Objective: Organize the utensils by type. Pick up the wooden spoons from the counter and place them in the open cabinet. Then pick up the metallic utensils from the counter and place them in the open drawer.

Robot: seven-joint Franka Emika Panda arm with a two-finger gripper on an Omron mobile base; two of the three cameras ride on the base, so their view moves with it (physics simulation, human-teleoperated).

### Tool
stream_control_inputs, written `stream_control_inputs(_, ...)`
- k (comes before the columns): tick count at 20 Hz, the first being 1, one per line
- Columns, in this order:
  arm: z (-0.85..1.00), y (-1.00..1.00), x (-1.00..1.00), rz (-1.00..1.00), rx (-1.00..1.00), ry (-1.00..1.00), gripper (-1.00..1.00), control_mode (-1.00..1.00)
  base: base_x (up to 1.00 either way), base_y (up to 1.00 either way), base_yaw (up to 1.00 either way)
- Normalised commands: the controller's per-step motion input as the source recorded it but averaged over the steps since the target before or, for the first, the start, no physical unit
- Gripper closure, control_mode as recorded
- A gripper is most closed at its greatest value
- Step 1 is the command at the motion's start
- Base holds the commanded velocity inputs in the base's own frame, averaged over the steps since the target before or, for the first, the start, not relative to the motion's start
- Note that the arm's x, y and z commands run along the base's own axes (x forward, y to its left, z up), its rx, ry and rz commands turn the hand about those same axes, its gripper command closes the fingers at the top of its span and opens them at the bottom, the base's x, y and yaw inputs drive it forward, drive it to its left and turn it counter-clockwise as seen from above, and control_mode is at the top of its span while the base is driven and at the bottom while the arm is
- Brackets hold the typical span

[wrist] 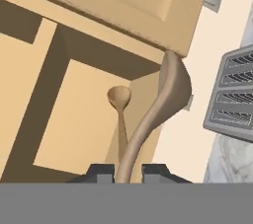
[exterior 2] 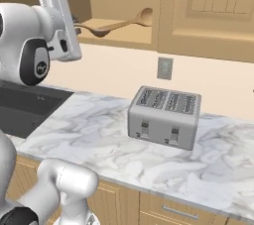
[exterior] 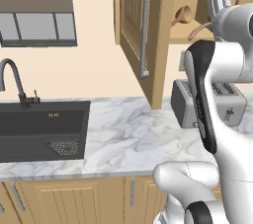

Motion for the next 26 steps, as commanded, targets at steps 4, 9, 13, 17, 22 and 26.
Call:
stream_control_inputs(4,0.09,0.00,0.61,0.00,0.00,0.05,1.00,-1.00,0.00,0.00,0.00)
stream_control_inputs(9,0.05,0.00,0.57,0.00,0.00,0.04,1.00,-1.00,0.00,0.00,0.00)
stream_control_inputs(13,0.00,-0.04,0.61,0.00,0.00,0.08,1.00,-1.00,0.00,0.00,0.00)
stream_control_inputs(17,0.00,-0.15,0.60,0.00,0.00,0.15,1.00,-1.00,0.00,0.00,0.00)
stream_control_inputs(22,0.00,-0.04,0.56,0.00,0.00,0.17,1.00,-1.00,0.00,0.00,0.00)
stream_control_inputs(26,0.00,0.00,0.62,0.00,0.00,0.18,1.00,-1.00,0.00,0.00,0.00)
